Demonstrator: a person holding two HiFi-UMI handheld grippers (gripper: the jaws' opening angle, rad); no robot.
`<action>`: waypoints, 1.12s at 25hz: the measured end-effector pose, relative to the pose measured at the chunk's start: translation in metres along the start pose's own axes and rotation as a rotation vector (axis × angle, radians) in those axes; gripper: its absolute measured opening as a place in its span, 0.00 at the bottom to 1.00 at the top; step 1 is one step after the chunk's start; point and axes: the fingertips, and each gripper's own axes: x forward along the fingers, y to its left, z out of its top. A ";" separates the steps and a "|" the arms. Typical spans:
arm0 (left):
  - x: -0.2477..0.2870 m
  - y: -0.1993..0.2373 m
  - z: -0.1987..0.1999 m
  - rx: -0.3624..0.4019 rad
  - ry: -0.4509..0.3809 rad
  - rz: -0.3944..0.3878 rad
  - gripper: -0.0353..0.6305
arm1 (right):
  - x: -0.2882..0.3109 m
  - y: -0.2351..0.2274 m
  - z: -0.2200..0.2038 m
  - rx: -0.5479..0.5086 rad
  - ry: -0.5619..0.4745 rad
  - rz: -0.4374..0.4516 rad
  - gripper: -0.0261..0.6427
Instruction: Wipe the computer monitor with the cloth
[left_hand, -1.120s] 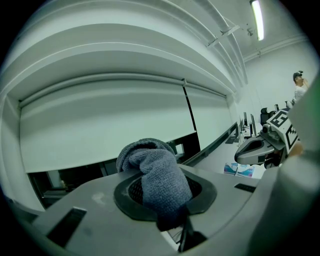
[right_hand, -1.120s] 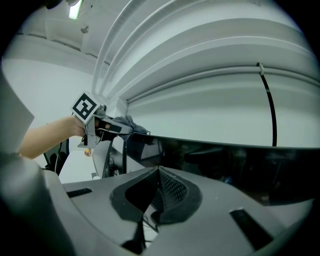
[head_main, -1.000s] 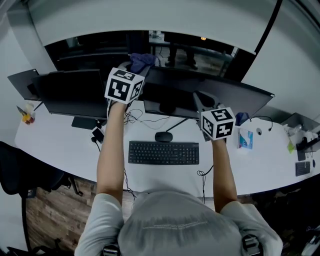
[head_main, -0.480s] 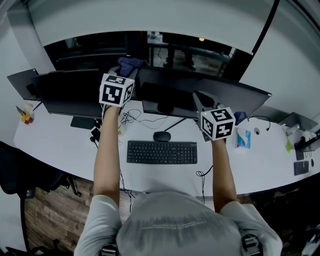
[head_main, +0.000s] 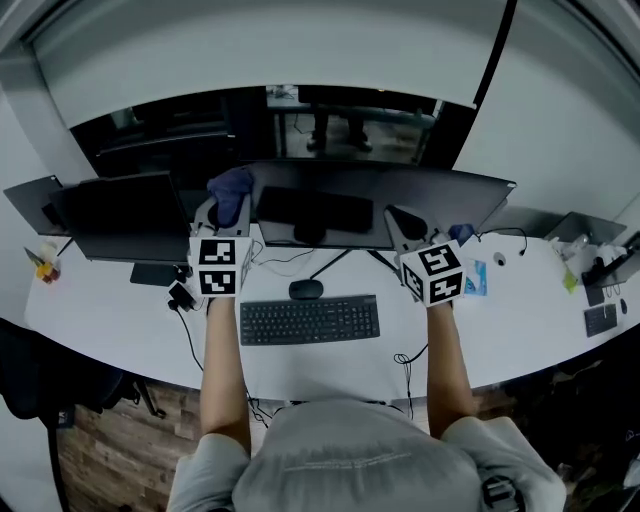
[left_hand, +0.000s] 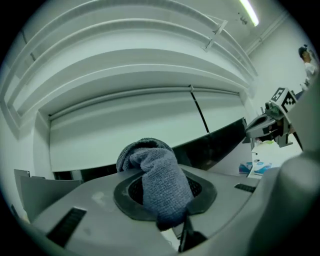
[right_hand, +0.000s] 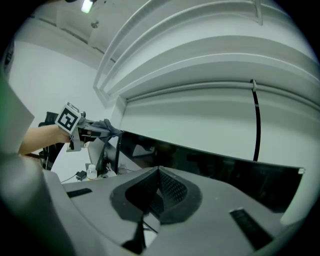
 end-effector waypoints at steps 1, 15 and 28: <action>0.000 -0.013 0.006 -0.001 -0.020 -0.018 0.18 | -0.007 -0.004 -0.002 -0.024 0.003 -0.008 0.04; -0.006 -0.196 0.053 -0.029 -0.214 -0.304 0.18 | -0.127 -0.084 -0.030 -0.029 -0.001 -0.219 0.04; -0.025 -0.266 0.060 0.025 -0.221 -0.419 0.18 | -0.187 -0.090 -0.065 -0.020 0.058 -0.241 0.04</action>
